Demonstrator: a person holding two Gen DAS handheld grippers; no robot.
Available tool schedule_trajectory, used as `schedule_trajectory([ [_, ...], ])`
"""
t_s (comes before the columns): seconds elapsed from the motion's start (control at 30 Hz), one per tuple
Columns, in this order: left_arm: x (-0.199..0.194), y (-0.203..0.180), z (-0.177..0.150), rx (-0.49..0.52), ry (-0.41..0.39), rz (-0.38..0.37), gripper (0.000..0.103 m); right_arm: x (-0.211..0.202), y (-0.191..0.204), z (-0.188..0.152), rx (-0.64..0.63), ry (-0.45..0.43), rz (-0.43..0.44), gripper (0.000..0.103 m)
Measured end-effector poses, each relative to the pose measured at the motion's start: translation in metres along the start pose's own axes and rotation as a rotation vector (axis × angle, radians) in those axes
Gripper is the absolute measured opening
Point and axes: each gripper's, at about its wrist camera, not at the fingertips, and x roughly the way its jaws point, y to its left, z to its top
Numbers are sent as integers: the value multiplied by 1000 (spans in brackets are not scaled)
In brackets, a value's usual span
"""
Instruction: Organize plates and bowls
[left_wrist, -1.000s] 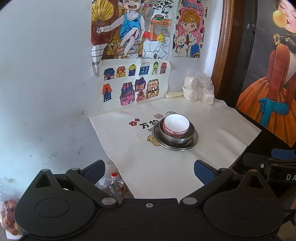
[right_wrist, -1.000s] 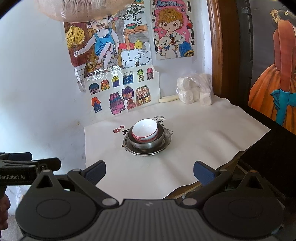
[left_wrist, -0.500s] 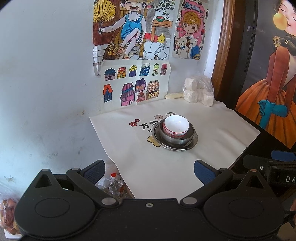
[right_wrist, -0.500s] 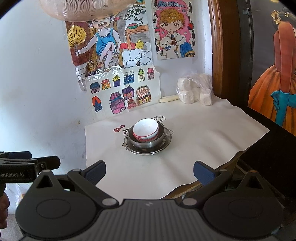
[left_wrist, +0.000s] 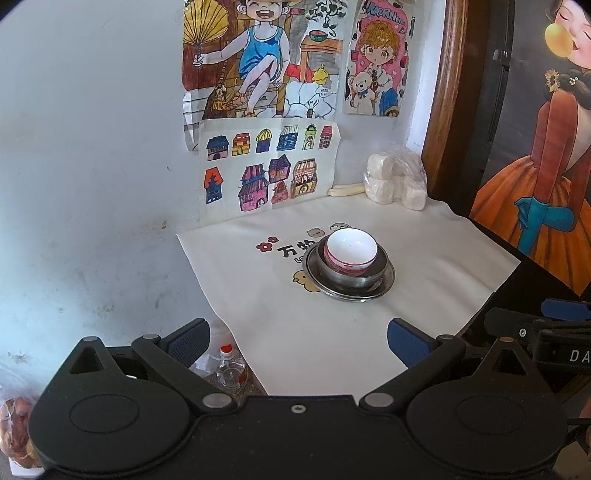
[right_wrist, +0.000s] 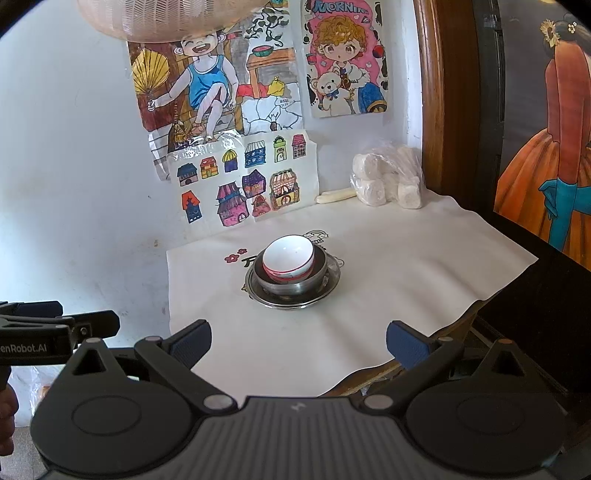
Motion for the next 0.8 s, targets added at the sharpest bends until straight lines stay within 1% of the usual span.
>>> schedule_trajectory([
  [0.43, 4, -1, 1, -1, -3, -1, 102, 5, -5, 2, -1, 6, 5, 103],
  [0.8, 10, -3, 4, -16, 13, 3, 102, 13, -12, 5, -4, 21, 16, 103],
])
